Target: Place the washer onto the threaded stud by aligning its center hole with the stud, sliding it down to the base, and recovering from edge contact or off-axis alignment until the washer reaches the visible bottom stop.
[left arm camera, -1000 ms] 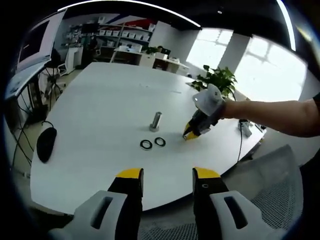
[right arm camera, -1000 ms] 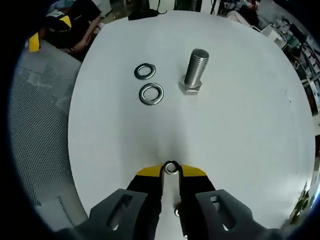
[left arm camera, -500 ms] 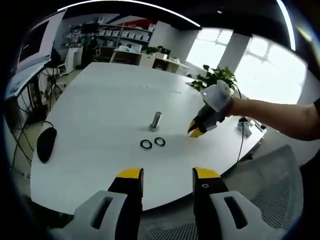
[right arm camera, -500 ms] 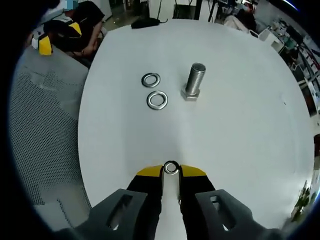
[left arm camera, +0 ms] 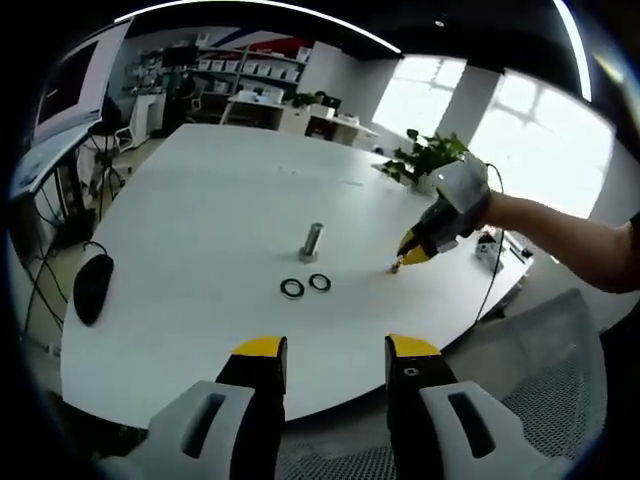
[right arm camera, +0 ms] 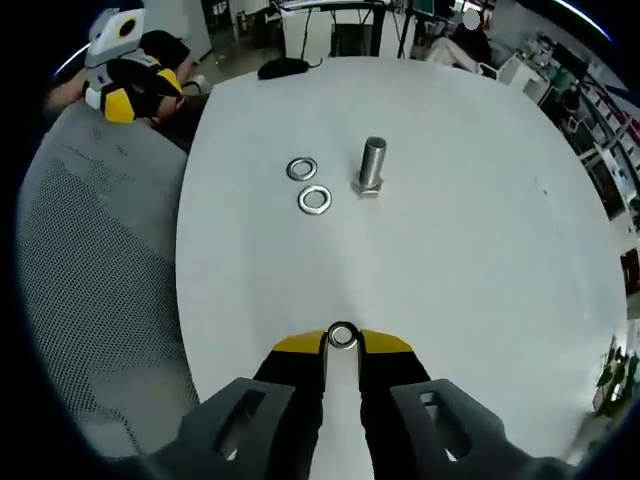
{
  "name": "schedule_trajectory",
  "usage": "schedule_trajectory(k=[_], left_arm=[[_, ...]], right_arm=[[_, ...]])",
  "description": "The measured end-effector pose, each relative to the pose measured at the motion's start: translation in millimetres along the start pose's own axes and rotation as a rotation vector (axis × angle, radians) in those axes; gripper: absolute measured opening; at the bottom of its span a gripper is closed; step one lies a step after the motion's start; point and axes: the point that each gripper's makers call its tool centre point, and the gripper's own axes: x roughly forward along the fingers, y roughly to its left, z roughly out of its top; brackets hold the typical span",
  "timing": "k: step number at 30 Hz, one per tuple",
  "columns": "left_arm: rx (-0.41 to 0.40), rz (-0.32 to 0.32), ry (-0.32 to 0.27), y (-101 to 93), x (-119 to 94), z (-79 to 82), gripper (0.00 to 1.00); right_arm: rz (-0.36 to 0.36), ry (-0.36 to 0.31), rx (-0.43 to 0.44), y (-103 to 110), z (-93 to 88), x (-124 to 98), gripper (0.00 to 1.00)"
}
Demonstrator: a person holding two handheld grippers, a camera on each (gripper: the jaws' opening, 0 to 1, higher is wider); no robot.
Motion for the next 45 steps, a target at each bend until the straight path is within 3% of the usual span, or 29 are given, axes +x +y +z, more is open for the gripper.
schedule_trajectory(k=[11, 20, 27, 31, 45], left_arm=[[0.003, -0.002, 0.01, -0.4, 0.4, -1.5, 0.37], [0.001, -0.002, 0.01, -0.6, 0.1, -1.4, 0.37], [0.002, -0.002, 0.011, -0.3, 0.3, -1.7, 0.37], [0.003, -0.003, 0.012, -0.7, 0.5, -1.8, 0.37], [-0.002, -0.002, 0.004, -0.6, 0.0, -0.6, 0.37]], right_arm=[[-0.048, -0.004, 0.035, -12.7, -13.2, -24.0, 0.13], [-0.074, 0.023, 0.003, -26.8, -14.4, -37.1, 0.13], [-0.056, 0.054, -0.025, -29.2, -14.1, -34.4, 0.13], [-0.02, 0.105, -0.074, -26.4, -16.1, -27.8, 0.13], [0.031, 0.168, -0.09, -27.2, -19.2, -7.7, 0.14]])
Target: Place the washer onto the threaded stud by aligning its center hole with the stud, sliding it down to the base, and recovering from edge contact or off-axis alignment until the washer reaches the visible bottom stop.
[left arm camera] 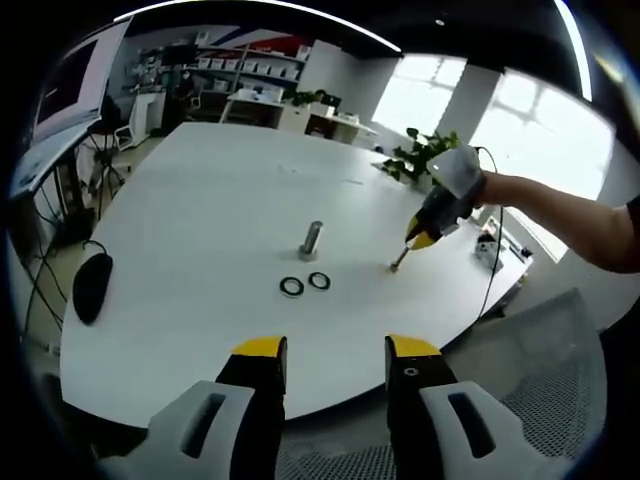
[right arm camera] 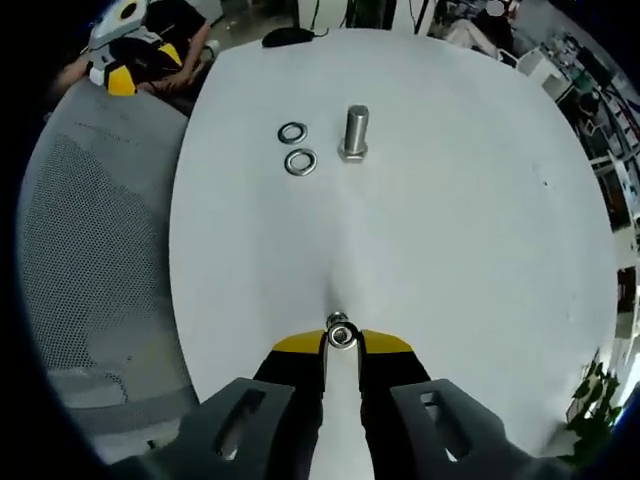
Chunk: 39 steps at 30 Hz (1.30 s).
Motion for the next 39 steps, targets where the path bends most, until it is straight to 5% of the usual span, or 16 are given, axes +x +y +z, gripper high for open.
schedule_trajectory(k=[22, 39], left_arm=[[-0.003, 0.002, 0.0, 0.5, -0.2, 0.2, 0.37], [-0.006, 0.004, -0.001, 0.8, -0.3, 0.2, 0.37]], right_arm=[[0.031, 0.003, 0.032, 3.2, -5.1, 1.1, 0.13], [0.045, 0.04, 0.036, 6.4, -9.9, 23.8, 0.13]])
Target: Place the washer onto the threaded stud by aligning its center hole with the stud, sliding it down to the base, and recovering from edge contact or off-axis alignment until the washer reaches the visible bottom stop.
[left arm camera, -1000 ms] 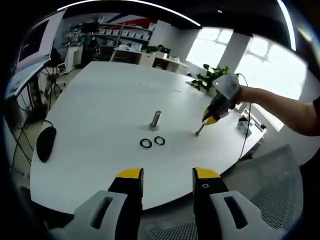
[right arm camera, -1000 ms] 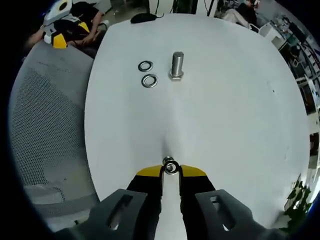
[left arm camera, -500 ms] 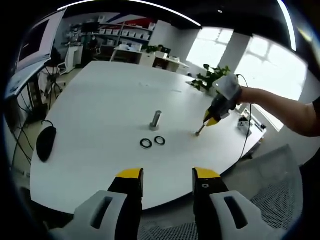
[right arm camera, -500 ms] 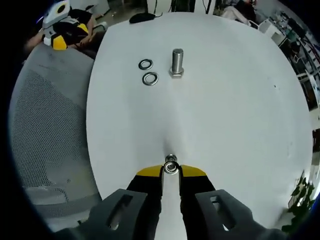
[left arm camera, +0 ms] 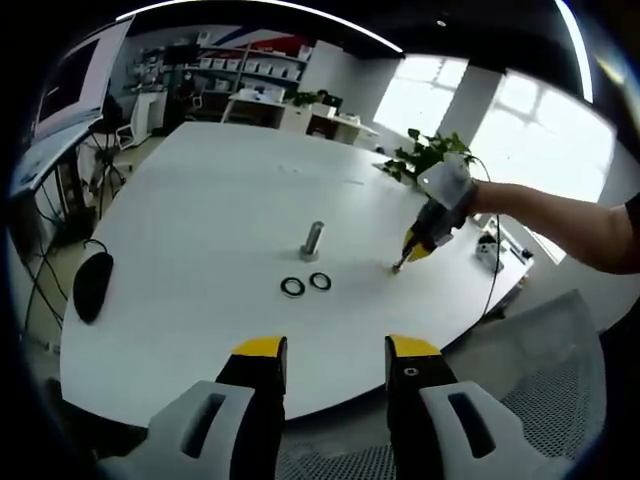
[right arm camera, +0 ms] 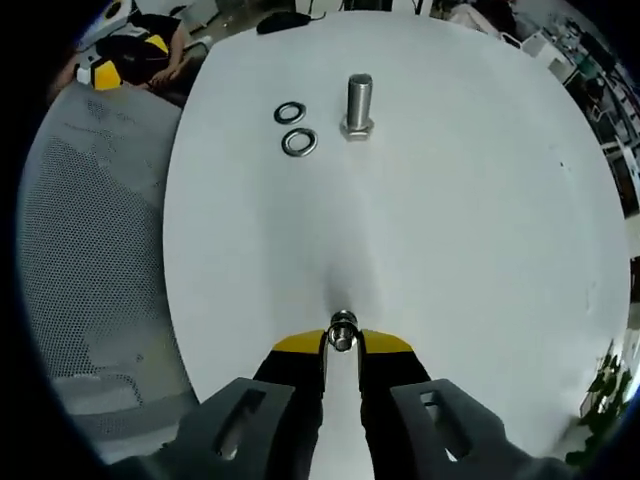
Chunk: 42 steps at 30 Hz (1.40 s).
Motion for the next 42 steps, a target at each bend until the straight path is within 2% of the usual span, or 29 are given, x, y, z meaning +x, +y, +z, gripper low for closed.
schedule_trajectory(k=[13, 20, 23, 25, 27, 29, 35, 38, 41, 42], left_arm=[[0.0, 0.001, 0.0, 0.4, 0.2, 0.2, 0.37], [0.001, 0.002, 0.0, 0.5, 0.3, 0.1, 0.37], [0.001, 0.003, -0.002, 0.8, 0.3, 0.4, 0.37], [0.0, 0.002, -0.002, 0.7, 0.3, 0.3, 0.37], [0.002, 0.002, -0.002, 0.7, 0.3, 0.2, 0.37], [0.001, 0.003, -0.004, 0.5, 0.2, 0.4, 0.37], [0.005, 0.001, -0.002, -0.3, 0.4, -0.4, 0.37], [0.006, 0.0, 0.0, -1.3, 0.3, -0.6, 0.37], [0.006, -0.001, -0.001, -1.8, 0.3, -0.6, 0.37], [0.006, -0.001, -0.001, -1.7, 0.4, -0.8, 0.37]], right_arm=[[0.017, 0.02, 0.025, 3.9, -7.9, 20.1, 0.13], [0.005, 0.023, 0.016, 2.4, -7.6, 21.2, 0.14], [0.021, 0.028, 0.015, 3.7, -8.2, 21.1, 0.14], [-0.007, 0.01, 0.041, -2.1, -7.5, 19.0, 0.17], [-0.038, -0.006, 0.024, -6.5, -5.8, 13.7, 0.25], [-0.052, -0.035, 0.04, -8.3, -4.7, 6.8, 0.26], [-0.135, -0.182, 0.155, -15.1, 2.9, -25.2, 0.27], [-0.163, -0.284, 0.218, -14.9, 6.1, -44.9, 0.28], [-0.191, -0.441, 0.293, -9.2, 12.9, -74.5, 0.28], [-0.19, -0.469, 0.318, -7.0, 12.0, -80.5, 0.28]])
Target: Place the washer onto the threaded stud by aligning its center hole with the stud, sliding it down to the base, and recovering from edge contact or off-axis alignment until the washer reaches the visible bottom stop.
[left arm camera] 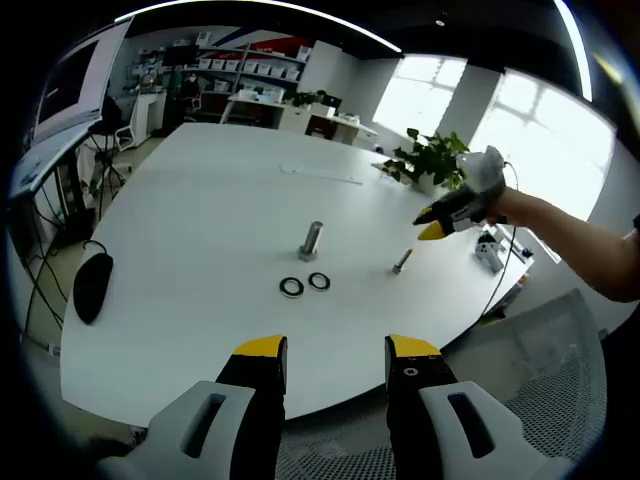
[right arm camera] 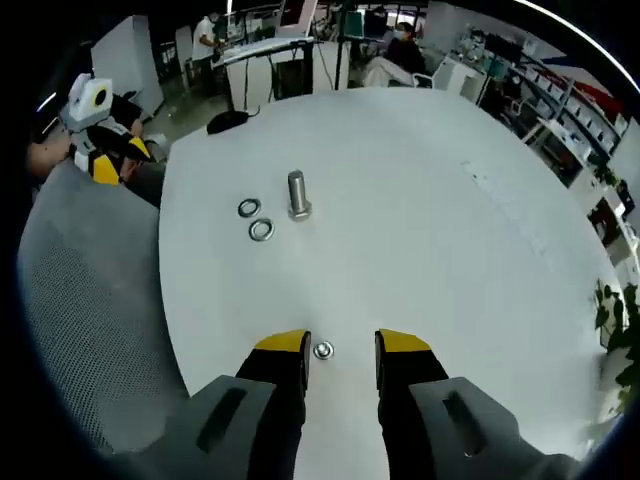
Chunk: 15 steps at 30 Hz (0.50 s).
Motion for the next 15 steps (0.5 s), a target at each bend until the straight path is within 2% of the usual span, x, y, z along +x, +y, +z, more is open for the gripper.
schedule_trajectory(k=[3, 9, 12, 15], left_arm=[[0.0, -0.001, 0.0, -0.4, 0.2, -0.1, 0.37], [-0.001, 0.0, -0.02, -1.0, -1.2, 3.1, 0.37], [-0.009, -0.001, -0.029, -0.9, -1.6, 4.1, 0.38], [-0.006, -0.005, -0.03, -1.9, -1.7, 4.1, 0.38]], right_arm=[[-0.012, -0.125, 0.056, 7.1, 12.4, -25.0, 0.28], [-0.035, -0.269, 0.153, 18.8, 23.3, -60.9, 0.28], [-0.021, -0.336, 0.193, 28.7, 29.2, -75.0, 0.28], [-0.048, -0.4, 0.243, 31.2, 33.1, -87.6, 0.29]])
